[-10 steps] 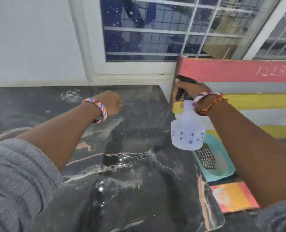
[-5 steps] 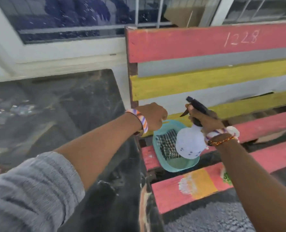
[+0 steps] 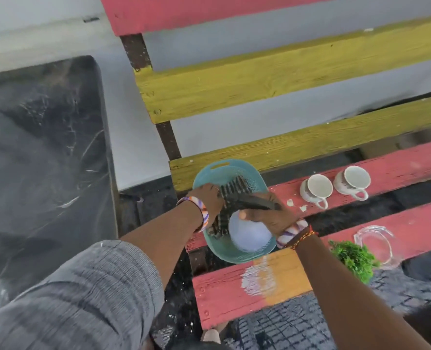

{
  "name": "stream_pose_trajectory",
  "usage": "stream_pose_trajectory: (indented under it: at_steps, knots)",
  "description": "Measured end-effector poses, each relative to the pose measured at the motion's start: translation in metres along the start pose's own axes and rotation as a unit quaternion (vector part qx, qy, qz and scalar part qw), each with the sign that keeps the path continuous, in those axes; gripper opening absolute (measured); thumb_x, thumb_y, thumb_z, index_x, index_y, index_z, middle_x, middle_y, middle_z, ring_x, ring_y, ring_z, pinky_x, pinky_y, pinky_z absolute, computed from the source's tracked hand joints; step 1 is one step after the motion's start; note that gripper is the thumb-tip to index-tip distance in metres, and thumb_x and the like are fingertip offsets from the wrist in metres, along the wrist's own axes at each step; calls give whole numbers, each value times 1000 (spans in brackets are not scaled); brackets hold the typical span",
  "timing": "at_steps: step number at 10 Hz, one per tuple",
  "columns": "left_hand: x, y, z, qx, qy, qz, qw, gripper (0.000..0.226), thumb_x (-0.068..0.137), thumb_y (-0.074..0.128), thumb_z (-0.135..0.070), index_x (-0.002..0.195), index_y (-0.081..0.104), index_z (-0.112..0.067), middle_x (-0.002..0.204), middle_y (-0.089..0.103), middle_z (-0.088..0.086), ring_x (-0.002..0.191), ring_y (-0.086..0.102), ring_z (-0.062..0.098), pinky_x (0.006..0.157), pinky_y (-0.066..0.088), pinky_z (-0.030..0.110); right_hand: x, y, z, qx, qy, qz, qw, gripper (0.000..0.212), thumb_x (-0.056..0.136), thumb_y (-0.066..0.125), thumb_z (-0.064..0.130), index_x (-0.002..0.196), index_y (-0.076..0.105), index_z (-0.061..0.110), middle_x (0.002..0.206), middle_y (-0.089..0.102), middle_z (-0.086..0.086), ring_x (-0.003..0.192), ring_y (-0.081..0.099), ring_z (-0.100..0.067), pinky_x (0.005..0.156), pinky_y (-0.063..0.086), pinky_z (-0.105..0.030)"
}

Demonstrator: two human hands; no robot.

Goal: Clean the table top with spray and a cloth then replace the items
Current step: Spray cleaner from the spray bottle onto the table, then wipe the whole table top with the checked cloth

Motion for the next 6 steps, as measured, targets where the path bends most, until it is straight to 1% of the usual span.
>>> stream_pose_trajectory:
  at_steps: [1,2,3,4,5,6]
  knots:
    - [28,6,3,45,7,31,999,51,94,44,-15,141,30,-5,151,27,13,137,31,30,110,31,38,22,-10,-34,16,-50,41,998,35,68,73,-4,87,75,25,80,74,14,80,67,2,72,48,-10]
    - [48,14,2,77,43,22,996,49,98,33,-25,141,30,-2,147,36,17,131,41,30,105,36,37,26,-7,-41,15,-80,78,994,33,64,75,-2,94,75,12,83,73,5,83,67,-7,75,48,-19]
    - [63,14,-2,83,11,10,996,49,97,34,-33,136,38,-4,141,42,18,128,43,33,103,36,41,29,-7,-42,4,-92,122,988,42,68,69,-15,108,63,-3,90,71,1,88,65,-10,77,47,-21]
    - [63,11,-4,-19,-53,46,997,40,97,38,-22,131,43,-3,132,51,20,120,51,34,97,42,40,27,-9,-44,-18,-86,125,988,37,67,73,-6,102,65,-6,93,68,-17,89,63,-26,75,48,-39]
    - [50,5,-3,-108,-71,40,991,31,90,40,4,117,53,-5,91,62,13,78,61,27,65,46,33,23,-12,-52,-60,-67,117,989,31,68,77,-2,91,66,15,73,62,17,68,56,-2,65,41,-20]
    - [45,-12,1,-142,-63,11,988,17,87,41,3,88,49,-12,58,35,1,48,34,14,51,35,28,19,-10,-52,-87,-43,105,990,31,72,76,-1,88,65,23,74,62,17,70,57,-6,64,45,-26]
Point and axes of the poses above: each hand's wrist, its own x-axis towards the middle knuckle, its own y-axis out of the palm, z = x × y, the point moved 3 cm from there along x, towards the middle knuckle
